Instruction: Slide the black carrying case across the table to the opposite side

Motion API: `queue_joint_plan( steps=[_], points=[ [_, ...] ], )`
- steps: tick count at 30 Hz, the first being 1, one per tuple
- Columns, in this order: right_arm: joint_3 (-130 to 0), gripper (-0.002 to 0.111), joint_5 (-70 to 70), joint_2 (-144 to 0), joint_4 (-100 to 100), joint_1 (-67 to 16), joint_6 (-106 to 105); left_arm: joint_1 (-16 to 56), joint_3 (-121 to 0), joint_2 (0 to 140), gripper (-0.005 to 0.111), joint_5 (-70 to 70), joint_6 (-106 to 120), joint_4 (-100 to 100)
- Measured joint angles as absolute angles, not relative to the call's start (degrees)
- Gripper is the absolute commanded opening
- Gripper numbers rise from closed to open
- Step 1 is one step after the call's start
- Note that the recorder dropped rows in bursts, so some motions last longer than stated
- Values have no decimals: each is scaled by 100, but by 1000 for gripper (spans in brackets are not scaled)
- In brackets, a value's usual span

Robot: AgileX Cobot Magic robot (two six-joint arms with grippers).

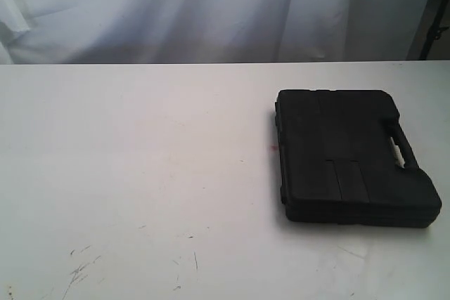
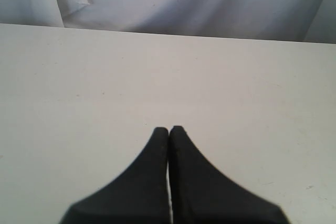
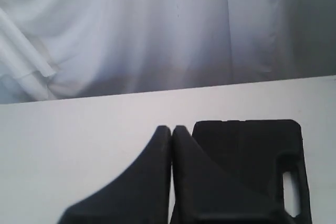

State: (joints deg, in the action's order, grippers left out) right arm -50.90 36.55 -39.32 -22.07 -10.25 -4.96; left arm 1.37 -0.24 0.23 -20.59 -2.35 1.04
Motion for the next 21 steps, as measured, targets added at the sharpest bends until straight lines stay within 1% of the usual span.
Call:
queue_joint_plan(
  steps=[10, 17, 21],
  points=[
    [-4982, 0, 3565, -3174, -1464, -1013, -411, 137, -24, 23, 0, -2059, -235, 104],
    [-3986, 0, 3000, -2082, -1392, -498, -329, 137, -24, 23, 0, -2059, -235, 104],
    [-3355, 0, 2950, -1555, -1347, -254, -319, 137, -24, 23, 0, -2059, -235, 104]
  ],
)
